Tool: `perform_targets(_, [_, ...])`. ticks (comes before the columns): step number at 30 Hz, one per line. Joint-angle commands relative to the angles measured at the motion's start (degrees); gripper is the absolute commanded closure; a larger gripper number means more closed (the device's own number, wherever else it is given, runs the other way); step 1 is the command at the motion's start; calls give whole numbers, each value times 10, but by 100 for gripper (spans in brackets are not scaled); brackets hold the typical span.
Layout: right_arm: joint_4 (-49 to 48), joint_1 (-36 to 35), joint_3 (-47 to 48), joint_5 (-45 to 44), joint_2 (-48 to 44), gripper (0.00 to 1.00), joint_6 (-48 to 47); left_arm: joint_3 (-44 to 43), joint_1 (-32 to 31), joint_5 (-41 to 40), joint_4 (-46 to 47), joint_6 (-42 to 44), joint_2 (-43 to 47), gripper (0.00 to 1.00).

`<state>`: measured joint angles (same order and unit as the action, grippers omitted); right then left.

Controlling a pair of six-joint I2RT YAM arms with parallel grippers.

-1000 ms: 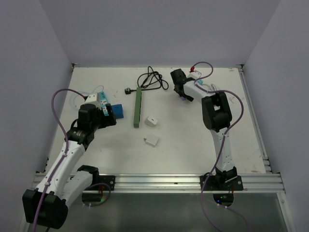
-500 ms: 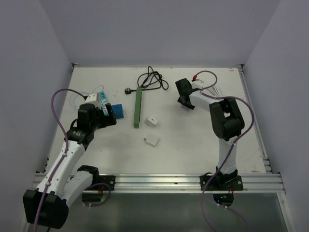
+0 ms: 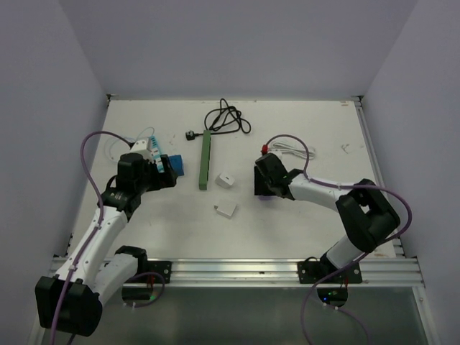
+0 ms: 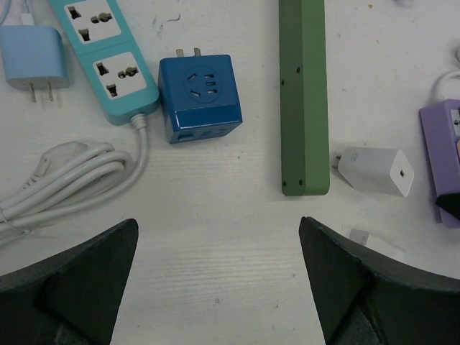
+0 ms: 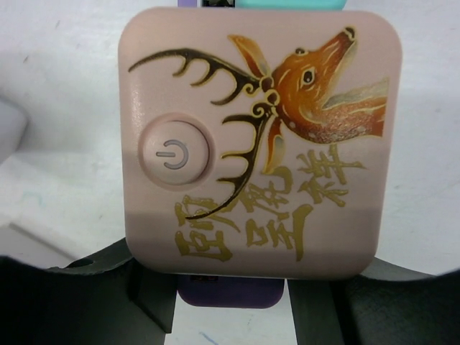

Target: Pull the plug off the socket

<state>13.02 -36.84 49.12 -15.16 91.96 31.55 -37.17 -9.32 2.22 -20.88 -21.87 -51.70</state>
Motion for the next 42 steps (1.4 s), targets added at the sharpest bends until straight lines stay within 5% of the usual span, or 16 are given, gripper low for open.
perform_targets(1, [3,-16,-25,118,-14,79,-36,-4,6,23,22,1,-4,3])
perform_targets(12, [101,-42,0,129,9,66,-26,2,6,30,30,4,1,3])
perform_targets(25, [101,-46,-10,133,-40,12,4,3,6,33,30,5,-2,3])
perform_targets(33, [154,-48,29,79,-112,6,17,2,6,35,30,4,-8,2])
perform_targets(42, [177,-47,109,36,-86,5,-3,5,6,59,35,2,-14,2])
